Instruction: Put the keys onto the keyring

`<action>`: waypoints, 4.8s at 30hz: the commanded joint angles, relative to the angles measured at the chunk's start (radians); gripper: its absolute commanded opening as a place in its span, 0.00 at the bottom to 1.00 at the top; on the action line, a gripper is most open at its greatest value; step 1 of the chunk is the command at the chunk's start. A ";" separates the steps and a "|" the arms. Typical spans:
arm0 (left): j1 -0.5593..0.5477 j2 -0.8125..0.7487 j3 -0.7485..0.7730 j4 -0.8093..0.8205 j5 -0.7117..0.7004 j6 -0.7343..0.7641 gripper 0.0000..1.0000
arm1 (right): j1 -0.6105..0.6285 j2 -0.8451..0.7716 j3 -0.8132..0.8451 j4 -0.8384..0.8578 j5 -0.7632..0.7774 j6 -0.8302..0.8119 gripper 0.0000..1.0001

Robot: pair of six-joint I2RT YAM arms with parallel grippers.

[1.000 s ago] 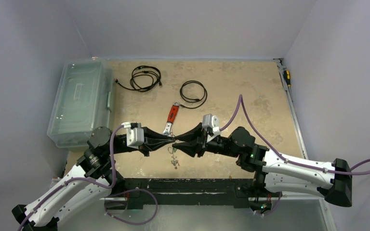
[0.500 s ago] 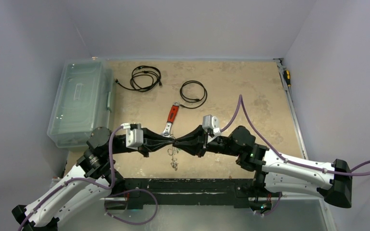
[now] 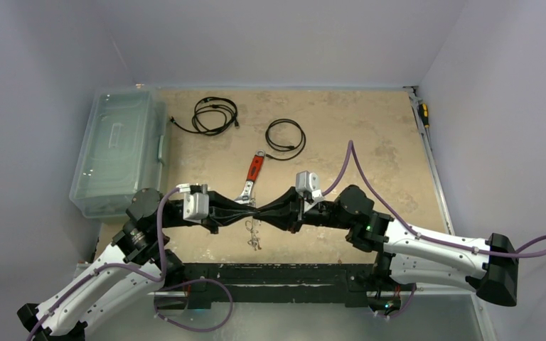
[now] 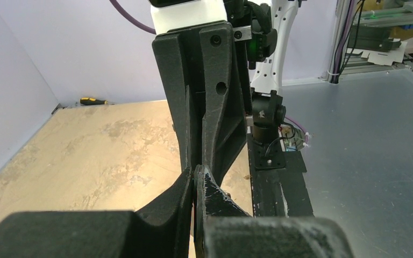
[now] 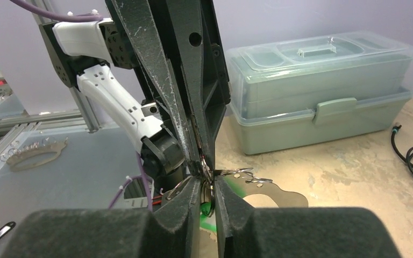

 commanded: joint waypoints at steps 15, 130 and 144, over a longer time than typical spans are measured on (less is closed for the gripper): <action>0.004 0.003 0.015 0.068 0.022 -0.011 0.21 | -0.008 -0.044 0.068 -0.134 -0.008 -0.079 0.00; -0.050 0.145 0.050 -0.034 0.027 0.041 0.00 | 0.015 -0.049 0.297 -0.723 0.077 -0.167 0.35; -0.051 0.140 0.051 -0.035 0.022 0.041 0.00 | 0.015 -0.047 0.281 -0.716 0.050 -0.164 0.07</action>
